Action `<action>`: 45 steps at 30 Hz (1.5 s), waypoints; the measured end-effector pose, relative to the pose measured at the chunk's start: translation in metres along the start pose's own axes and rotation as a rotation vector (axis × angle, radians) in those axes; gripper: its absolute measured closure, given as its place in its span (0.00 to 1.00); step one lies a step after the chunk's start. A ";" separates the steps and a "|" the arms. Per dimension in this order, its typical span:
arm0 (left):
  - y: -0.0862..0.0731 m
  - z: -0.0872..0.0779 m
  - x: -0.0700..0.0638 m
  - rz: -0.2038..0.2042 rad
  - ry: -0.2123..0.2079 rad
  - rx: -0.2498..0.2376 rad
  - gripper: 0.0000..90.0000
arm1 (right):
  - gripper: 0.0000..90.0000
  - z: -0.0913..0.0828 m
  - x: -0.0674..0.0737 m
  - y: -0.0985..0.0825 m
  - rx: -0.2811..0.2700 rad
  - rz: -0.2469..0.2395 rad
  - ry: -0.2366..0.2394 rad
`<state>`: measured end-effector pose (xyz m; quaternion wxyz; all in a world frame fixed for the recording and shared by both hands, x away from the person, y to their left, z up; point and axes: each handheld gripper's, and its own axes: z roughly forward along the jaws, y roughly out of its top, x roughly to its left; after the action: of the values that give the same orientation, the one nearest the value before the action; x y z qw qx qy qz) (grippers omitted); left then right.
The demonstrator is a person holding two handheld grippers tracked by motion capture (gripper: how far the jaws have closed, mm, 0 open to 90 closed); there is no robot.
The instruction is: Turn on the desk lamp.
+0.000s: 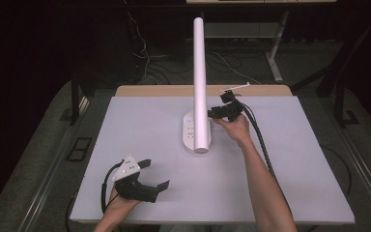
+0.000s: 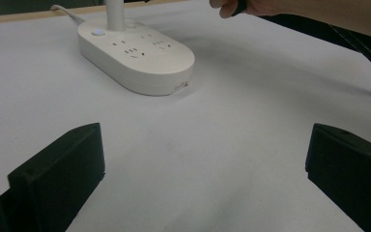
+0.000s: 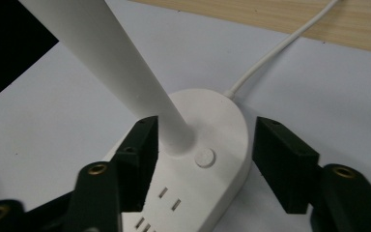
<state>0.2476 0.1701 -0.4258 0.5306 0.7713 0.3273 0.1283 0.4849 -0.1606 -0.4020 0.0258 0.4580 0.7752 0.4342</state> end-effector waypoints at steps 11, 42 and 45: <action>0.000 0.000 0.000 0.001 -0.003 -0.002 0.00 | 0.80 0.011 -0.004 0.000 -0.011 0.017 -0.004; 0.000 -0.001 -0.003 0.008 -0.005 -0.005 0.00 | 0.99 0.031 -0.009 -0.012 0.028 0.045 0.043; 0.000 -0.001 -0.003 0.008 -0.005 -0.004 0.00 | 0.99 0.030 -0.007 -0.014 0.017 0.035 0.033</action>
<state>0.2450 0.1688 -0.4247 0.5325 0.7717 0.3228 0.1291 0.4928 -0.1491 -0.4333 0.0015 0.4645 0.7712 0.4354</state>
